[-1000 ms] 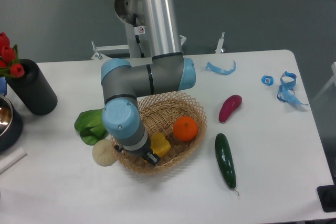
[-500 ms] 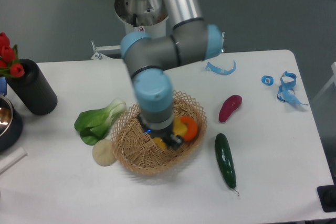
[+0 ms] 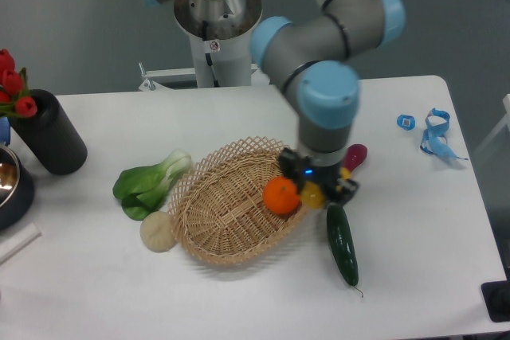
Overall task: Pick up the yellow pepper from the basket
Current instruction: 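Lift the yellow pepper out of the basket, then carry the held yellow pepper away from the basket and raise it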
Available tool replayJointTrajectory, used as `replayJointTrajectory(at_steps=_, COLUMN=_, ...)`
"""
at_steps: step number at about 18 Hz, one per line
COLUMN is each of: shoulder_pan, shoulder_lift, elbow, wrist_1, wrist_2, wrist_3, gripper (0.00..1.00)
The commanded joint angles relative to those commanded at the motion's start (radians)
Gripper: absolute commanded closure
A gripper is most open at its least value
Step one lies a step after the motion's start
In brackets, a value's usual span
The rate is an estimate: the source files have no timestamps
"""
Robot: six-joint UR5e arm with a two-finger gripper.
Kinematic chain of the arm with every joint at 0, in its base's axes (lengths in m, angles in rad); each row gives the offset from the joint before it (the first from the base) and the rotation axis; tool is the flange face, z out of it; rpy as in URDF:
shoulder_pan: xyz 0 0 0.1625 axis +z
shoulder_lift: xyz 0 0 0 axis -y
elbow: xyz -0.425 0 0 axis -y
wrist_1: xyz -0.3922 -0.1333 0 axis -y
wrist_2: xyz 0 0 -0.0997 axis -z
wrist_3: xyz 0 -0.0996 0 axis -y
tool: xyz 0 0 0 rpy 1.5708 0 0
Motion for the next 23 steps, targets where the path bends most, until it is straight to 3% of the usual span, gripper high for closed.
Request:
replayJointTrajectory(at_steps=3, shoulder_pan=0.044, shoulder_lift=-0.020, elbow=0.034, wrist_1=0.000, wrist_2=0.000, wrist_3=0.009, gripper=0.56)
replayJointTrajectory(at_steps=6, shoulder_pan=0.118, shoulder_lift=-0.035, elbow=0.045, wrist_1=0.000, wrist_2=0.002, wrist_3=0.116, gripper=0.56)
replayJointTrajectory(at_steps=13, shoulder_pan=0.167, shoulder_lift=-0.112, elbow=0.160, wrist_1=-0.009, wrist_2=0.015, wrist_3=0.163, gripper=0.56)
replayJointTrajectory(at_steps=18, shoulder_pan=0.219, shoulder_lift=-0.143, elbow=0.161, wrist_1=0.003, wrist_2=0.014, wrist_3=0.305, gripper=0.55)
replayJointTrajectory(at_steps=23, shoulder_pan=0.227, shoulder_lift=-0.138, elbow=0.172, wrist_1=0.000, wrist_2=0.015, wrist_3=0.305, gripper=0.56)
